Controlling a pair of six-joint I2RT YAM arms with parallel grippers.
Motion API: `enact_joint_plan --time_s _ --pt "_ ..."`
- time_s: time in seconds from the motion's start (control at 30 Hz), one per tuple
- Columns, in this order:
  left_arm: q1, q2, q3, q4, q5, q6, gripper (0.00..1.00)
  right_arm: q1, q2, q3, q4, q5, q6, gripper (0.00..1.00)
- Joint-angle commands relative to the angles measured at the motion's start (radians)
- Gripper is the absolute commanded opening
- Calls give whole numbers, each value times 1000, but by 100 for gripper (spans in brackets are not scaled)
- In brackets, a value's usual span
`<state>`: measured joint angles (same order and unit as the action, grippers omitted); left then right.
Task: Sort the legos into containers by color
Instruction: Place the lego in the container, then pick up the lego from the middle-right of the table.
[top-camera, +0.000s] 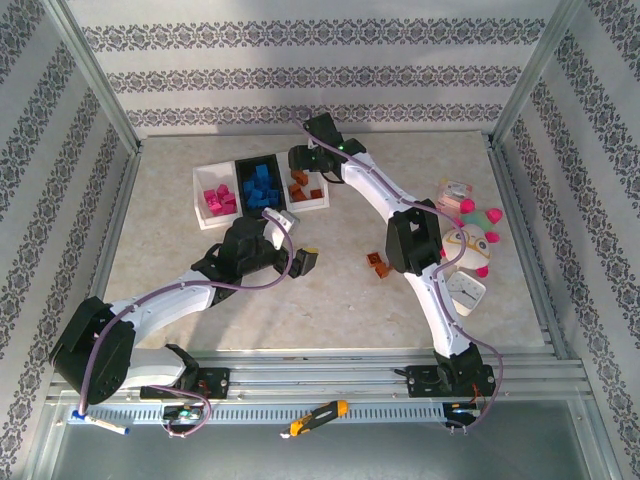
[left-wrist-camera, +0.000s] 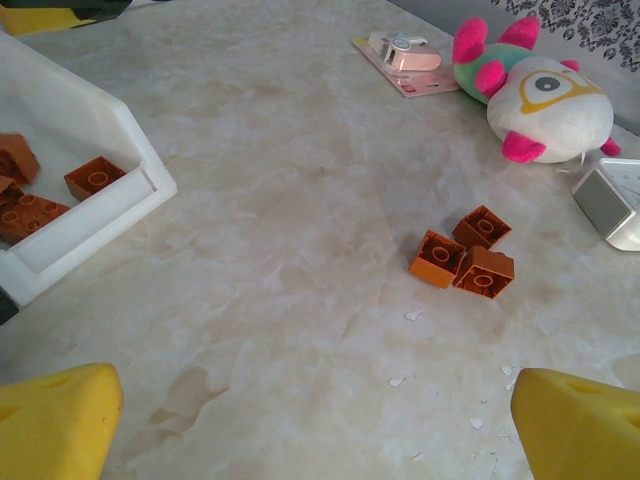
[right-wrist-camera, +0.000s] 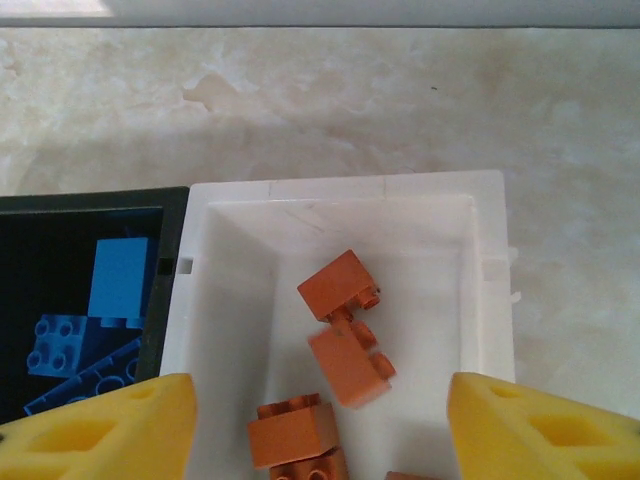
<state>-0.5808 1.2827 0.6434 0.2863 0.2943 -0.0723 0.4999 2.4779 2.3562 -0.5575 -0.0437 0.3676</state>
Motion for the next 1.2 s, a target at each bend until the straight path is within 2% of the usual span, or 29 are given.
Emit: enact_joint_plan --time_s 0.0,0.13,0.33,0.5,0.63,0.83,1.17 --pt "6 -16 -11 68 -2 9 99 -6 -121 -77 -1 -3 -16 72" --pt "5 -9 -12 81 27 18 99 -18 -267 -289 59 25 -3 74" --pt "4 29 14 101 116 71 99 -58 -567 -745 160 94 114 74" --pt "3 72 56 77 173 121 99 -97 -789 -1082 154 139 204 74" --pt "2 104 84 65 218 143 99 -125 -901 -1260 109 139 234 74" --pt "3 138 106 64 258 139 99 -157 -938 -1390 44 86 221 71" --pt "3 156 115 74 268 137 99 -189 -848 -1402 -22 47 208 58"
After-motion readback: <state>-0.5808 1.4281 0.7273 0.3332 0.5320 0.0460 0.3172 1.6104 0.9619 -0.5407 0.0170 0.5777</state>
